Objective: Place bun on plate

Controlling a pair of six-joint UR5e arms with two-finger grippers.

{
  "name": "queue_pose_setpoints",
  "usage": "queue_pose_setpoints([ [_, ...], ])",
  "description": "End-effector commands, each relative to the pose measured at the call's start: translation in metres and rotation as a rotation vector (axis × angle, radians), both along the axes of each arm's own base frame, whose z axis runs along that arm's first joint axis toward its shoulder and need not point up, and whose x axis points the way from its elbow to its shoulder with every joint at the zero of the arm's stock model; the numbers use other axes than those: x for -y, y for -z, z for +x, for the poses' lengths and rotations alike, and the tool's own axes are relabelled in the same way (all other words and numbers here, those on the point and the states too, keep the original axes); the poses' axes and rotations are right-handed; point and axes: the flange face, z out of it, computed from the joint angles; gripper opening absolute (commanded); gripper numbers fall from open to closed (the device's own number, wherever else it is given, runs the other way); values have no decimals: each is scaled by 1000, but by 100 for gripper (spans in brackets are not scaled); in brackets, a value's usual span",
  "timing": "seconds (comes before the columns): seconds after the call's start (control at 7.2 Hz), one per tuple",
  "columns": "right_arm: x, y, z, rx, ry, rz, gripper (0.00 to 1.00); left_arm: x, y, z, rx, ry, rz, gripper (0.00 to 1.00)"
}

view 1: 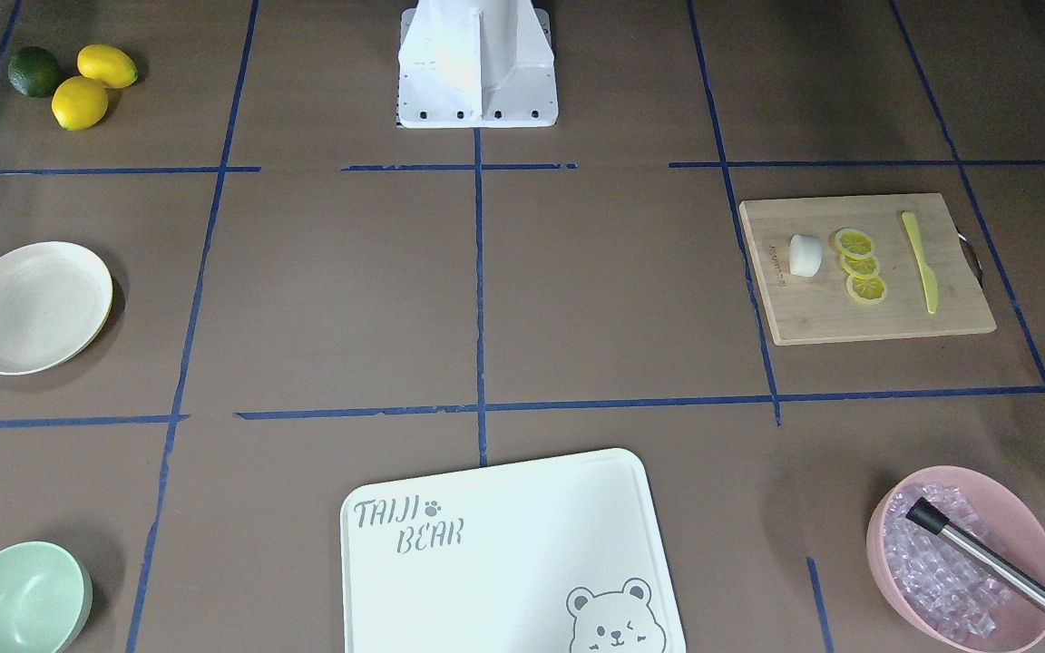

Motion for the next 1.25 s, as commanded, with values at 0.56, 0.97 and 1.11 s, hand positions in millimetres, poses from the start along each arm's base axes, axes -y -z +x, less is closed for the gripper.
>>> queue_pose_setpoints([
  [0.56, 11, -30, -87, 80, -91, -5, 98, 0, 0, 0, -3, -2, 5, 100],
  [0.97, 20, -46, -135, 80, -151, -67, 95, 0, 6, 0, -3, -1, 15, 100],
  [1.11, 25, -41, -147, 83, -132, -60, 95, 0, 7, 0, -3, -2, 17, 100],
])
